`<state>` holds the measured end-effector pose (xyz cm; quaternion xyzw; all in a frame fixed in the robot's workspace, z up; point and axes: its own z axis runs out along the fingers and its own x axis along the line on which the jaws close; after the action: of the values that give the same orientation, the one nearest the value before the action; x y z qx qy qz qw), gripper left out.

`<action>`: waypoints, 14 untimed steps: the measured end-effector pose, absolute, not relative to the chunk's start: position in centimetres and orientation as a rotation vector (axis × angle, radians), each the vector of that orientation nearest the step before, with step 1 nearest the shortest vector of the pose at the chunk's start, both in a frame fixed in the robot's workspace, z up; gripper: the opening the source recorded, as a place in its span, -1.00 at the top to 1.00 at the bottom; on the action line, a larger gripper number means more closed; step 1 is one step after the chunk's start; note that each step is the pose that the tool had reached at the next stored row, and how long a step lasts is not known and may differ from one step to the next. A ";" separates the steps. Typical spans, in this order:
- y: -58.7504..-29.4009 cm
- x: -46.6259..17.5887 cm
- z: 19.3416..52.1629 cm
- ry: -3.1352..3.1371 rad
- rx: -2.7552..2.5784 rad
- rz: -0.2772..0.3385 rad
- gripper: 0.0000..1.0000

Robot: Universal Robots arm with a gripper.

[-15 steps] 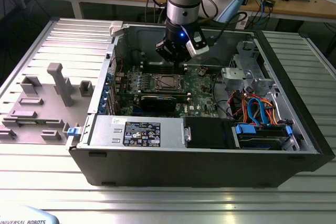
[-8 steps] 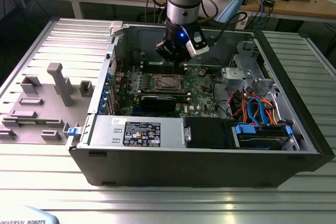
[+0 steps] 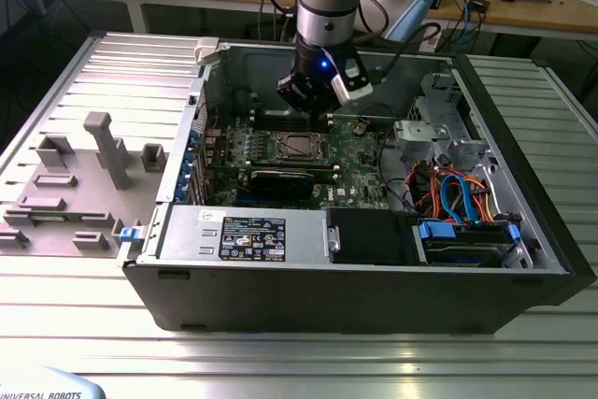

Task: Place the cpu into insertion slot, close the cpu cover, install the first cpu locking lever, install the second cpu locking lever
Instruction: 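Install the second cpu locking lever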

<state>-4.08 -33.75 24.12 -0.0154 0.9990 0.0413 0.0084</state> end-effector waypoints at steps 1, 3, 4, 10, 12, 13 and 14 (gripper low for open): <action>-33.9 -4.1 24.1 3.122 -0.048 0.129 0.79; -34.1 -4.1 24.1 3.122 -0.048 0.129 0.79; -34.2 -4.1 24.1 3.122 -0.048 0.129 0.79; -34.3 -4.1 24.1 3.122 -0.048 0.129 0.79; -34.3 -4.1 24.3 3.122 -0.048 0.129 0.79; -34.3 -4.1 24.4 3.122 -0.048 0.129 0.79; -34.3 -4.1 24.5 3.122 -0.048 0.129 0.79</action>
<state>-4.08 -34.31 24.46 -0.0154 0.9990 0.0414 0.0085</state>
